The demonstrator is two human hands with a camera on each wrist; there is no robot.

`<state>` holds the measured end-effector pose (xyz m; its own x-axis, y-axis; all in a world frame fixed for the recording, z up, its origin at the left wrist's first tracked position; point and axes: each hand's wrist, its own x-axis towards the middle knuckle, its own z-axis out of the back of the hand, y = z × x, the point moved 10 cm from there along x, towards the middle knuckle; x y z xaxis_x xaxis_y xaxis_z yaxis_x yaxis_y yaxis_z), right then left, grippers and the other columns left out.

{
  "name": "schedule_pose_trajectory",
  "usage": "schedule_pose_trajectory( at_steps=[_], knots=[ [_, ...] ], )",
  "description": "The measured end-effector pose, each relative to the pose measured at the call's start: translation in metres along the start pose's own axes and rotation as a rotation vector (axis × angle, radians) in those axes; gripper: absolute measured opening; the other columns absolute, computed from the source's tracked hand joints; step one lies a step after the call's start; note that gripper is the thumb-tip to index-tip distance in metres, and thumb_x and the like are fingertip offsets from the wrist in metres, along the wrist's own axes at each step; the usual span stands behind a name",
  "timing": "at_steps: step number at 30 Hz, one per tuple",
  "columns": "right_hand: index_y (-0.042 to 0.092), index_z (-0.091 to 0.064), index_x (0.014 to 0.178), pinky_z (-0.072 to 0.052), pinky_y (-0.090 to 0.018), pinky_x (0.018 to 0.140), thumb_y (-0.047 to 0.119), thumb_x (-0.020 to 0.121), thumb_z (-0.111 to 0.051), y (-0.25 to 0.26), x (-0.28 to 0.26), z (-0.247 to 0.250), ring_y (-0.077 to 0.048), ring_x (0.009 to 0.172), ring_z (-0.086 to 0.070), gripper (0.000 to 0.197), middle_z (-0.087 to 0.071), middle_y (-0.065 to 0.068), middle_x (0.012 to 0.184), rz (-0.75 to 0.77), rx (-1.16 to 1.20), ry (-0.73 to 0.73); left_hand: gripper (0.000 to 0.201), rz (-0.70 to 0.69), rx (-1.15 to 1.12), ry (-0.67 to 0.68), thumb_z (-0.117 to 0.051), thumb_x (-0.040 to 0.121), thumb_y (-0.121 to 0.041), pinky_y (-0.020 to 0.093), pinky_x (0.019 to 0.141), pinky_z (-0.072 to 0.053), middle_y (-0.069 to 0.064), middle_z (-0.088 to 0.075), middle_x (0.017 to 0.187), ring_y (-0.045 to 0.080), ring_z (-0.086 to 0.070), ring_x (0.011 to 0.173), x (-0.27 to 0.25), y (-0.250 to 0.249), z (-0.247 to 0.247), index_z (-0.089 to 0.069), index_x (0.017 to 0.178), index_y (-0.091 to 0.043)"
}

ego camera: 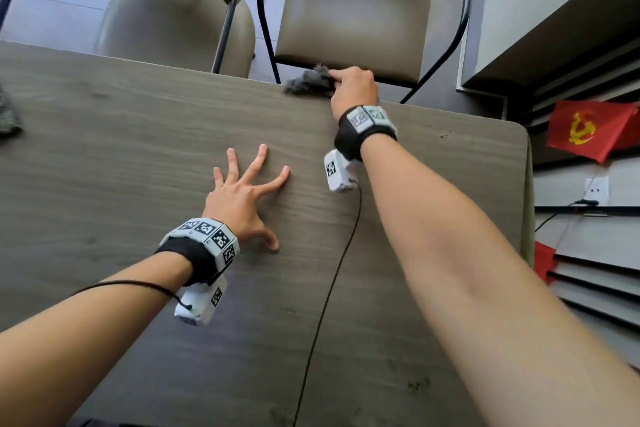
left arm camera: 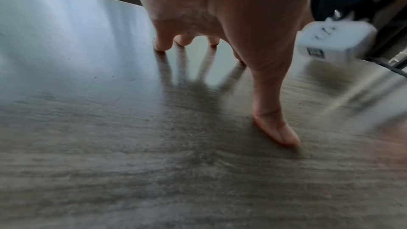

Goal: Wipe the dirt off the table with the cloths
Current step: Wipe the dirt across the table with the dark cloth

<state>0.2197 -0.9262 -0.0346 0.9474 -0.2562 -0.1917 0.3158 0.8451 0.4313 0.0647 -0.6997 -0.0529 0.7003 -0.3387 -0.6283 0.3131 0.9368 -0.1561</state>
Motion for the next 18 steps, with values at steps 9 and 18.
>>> schedule_pose_trajectory(
  at_steps=[9, 18],
  knots=[
    [0.023, -0.069, 0.116, -0.052, -0.040, 0.090, 0.001, 0.088, -0.049, -0.022, -0.087, 0.040, -0.027, 0.101, -0.066, 0.041, -0.070, -0.002, 0.113, 0.226, 0.151, -0.183, 0.145, 0.001, -0.020, -0.017, -0.089, 0.034, -0.071, 0.066, 0.119, -0.011, -0.017, 0.030, 0.162, 0.043, 0.023, 0.149, -0.001, 0.000, -0.001, -0.002, 0.150, -0.064],
    [0.015, -0.070, 0.118, -0.038, -0.051, 0.107, -0.017, 0.077, -0.049, -0.141, -0.189, 0.024, -0.042, 0.125, -0.051, 0.056, -0.059, -0.013, 0.133, -0.026, 0.013, -0.227, 0.146, -0.004, -0.028, -0.023, -0.087, 0.034, -0.073, 0.066, 0.120, -0.007, -0.014, 0.030, 0.162, 0.044, 0.024, 0.148, 0.000, 0.000, 0.000, -0.001, 0.150, -0.063]
  ],
)
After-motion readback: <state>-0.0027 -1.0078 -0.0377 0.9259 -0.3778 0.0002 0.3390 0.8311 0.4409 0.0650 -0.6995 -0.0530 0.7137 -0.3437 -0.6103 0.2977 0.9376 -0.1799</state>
